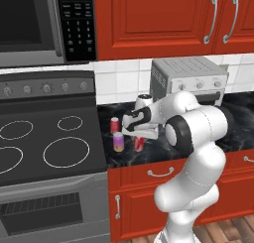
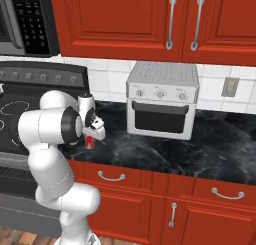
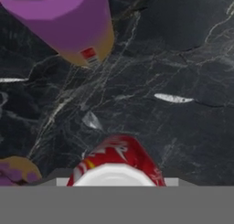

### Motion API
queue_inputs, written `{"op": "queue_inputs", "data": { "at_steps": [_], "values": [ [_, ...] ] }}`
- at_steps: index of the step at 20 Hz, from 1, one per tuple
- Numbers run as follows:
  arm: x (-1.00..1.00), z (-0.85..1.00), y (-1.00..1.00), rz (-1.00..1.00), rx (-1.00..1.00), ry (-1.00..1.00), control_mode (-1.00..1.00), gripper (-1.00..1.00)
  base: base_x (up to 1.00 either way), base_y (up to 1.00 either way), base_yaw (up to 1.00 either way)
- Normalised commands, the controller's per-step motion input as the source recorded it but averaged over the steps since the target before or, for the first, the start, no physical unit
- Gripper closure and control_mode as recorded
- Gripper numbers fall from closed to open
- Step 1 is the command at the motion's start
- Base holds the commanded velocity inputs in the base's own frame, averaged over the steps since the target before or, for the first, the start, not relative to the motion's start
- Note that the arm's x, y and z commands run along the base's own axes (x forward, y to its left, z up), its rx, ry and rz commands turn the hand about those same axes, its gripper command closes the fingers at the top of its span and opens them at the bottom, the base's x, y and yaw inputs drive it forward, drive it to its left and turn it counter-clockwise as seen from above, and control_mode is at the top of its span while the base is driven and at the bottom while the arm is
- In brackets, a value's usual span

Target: Four empty soda cans are scattered around the kitchen. Gather all the cans and cluster them next to the stove for recycling.

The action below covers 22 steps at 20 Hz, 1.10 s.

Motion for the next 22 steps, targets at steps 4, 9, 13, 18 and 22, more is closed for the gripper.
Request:
{"op": "queue_inputs", "data": {
  "at_steps": [4, 9, 13, 18, 22],
  "values": [
    [0.0, -0.25, 0.01, 0.0, 0.0, 0.0, -1.0, 1.0, 0.0, 0.0, 0.0],
    [-0.07, -0.28, 0.0, 0.0, -0.02, 0.0, -1.0, -1.0, 0.0, 0.0, 0.0],
    [-0.04, -0.2, 0.0, 0.0, -0.03, 0.0, -1.0, -1.0, 0.0, 0.0, 0.0],
    [-0.05, -0.11, 0.0, 0.0, -0.01, 0.0, -1.0, -1.0, 0.0, 0.0, 0.0],
    [-0.13, -0.07, -0.02, 0.0, 0.0, 0.01, -1.0, -1.0, 0.0, 0.0, 0.0]
  ]
}}
